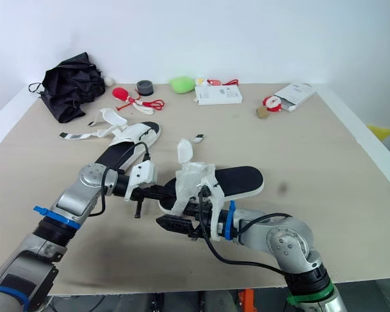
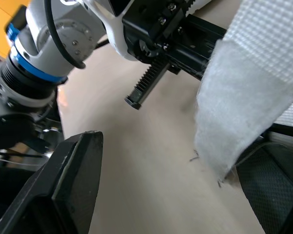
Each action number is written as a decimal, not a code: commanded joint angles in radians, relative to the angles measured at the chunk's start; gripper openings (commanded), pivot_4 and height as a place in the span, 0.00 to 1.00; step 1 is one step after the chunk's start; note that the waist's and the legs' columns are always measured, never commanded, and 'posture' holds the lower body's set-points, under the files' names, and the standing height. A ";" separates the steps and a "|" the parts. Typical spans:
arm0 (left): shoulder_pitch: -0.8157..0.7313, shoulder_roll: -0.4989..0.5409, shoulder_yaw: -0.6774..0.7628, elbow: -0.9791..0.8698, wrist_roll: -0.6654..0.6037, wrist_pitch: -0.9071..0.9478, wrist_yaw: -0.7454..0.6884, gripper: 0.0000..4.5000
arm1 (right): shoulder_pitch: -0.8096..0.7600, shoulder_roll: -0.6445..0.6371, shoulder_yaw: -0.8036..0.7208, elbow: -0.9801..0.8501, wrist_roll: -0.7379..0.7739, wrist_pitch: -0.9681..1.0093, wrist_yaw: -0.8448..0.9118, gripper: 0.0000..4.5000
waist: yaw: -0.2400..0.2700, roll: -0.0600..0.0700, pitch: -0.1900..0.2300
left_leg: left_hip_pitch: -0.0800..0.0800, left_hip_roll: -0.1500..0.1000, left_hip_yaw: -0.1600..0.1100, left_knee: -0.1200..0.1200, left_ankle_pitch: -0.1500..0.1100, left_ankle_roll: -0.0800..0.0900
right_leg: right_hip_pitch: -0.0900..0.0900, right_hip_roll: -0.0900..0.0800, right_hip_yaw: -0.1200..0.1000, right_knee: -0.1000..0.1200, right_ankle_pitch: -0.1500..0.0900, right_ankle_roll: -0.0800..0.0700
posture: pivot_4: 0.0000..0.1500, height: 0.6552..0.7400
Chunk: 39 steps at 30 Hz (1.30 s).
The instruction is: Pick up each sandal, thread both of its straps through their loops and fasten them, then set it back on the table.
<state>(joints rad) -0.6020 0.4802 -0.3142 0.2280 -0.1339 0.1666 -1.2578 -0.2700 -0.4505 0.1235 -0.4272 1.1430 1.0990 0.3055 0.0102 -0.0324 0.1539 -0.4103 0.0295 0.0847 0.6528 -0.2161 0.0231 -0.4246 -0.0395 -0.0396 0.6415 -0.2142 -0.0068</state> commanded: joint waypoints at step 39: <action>0.030 -0.003 -0.038 0.012 0.030 0.019 0.004 0.00 | -0.101 -0.214 -0.078 -0.019 -0.012 0.109 0.387 0.01 | 0.000 0.001 0.000 | -0.002 0.000 -0.001 0.000 -0.002 0.001 | -0.001 0.000 -0.001 -0.002 -0.002 0.001 | 1.00 1.00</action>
<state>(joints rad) -0.5956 0.4789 -0.3140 0.2162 -0.1354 0.1666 -1.2535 -0.3097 -0.5976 0.0868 -0.4101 1.0891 1.1871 0.5966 0.0104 -0.0317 0.1543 -0.4127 0.0290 0.0838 0.6532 -0.2185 0.0238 -0.4255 -0.0399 -0.0407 0.6395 -0.2157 -0.0060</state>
